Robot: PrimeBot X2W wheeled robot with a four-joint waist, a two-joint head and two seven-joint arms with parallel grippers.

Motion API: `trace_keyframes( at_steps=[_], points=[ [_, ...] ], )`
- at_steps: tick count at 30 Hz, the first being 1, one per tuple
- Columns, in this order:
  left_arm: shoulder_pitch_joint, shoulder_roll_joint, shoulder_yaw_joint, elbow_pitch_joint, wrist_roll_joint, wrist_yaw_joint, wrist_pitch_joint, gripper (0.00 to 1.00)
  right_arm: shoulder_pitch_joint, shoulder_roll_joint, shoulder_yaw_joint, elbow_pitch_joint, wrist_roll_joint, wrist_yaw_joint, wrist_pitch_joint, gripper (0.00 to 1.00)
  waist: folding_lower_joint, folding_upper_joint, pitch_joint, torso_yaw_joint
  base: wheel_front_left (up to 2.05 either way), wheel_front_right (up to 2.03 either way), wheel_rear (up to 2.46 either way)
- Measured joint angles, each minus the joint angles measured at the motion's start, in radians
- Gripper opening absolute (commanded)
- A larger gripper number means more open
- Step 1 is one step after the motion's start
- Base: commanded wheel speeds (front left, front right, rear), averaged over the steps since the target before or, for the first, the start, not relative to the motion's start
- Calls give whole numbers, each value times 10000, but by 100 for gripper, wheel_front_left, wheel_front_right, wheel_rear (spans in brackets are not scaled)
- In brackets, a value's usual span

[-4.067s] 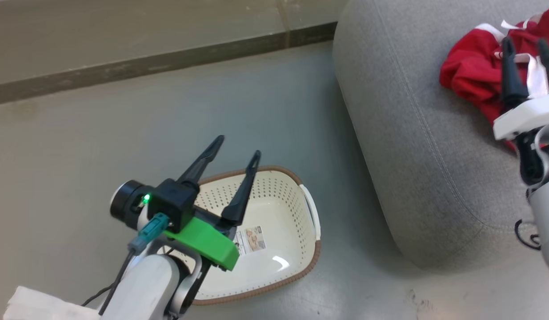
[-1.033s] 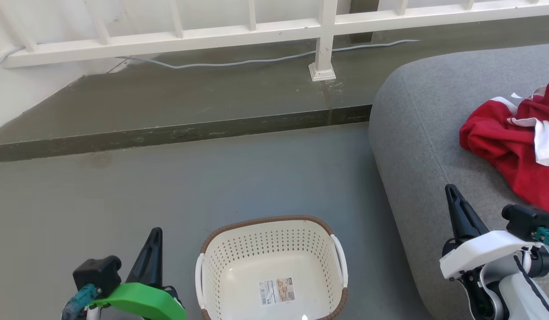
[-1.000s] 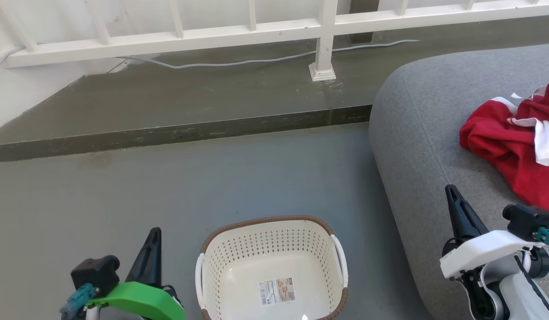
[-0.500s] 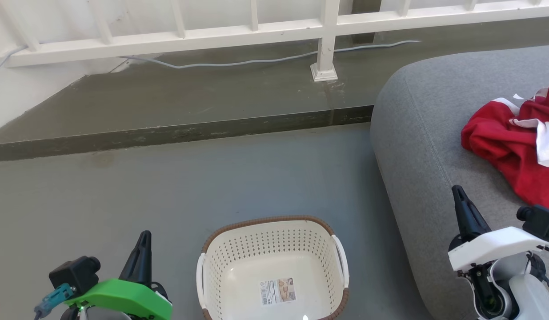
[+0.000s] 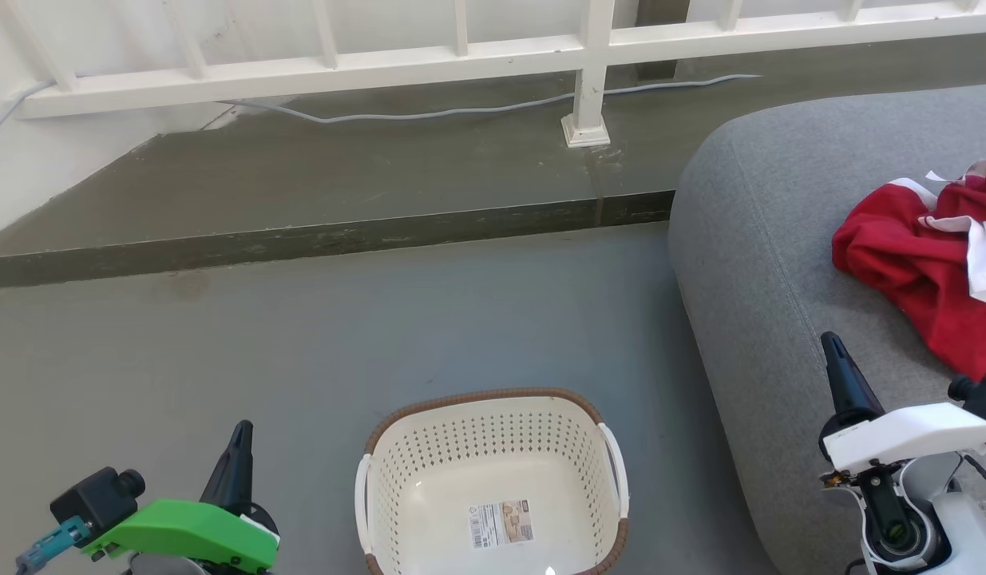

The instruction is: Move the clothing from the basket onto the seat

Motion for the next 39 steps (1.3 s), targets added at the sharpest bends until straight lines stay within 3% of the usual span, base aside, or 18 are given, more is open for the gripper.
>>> trace_keyframes(
  at_steps=[39],
  points=[
    [-696, -297, 1287, 1066, -4817, -988, 702, 0, -290, 625, -1308, 339, 4832, 405, 1124, 0, 0, 0, -39, 156, 0, 0, 0]
  ],
)
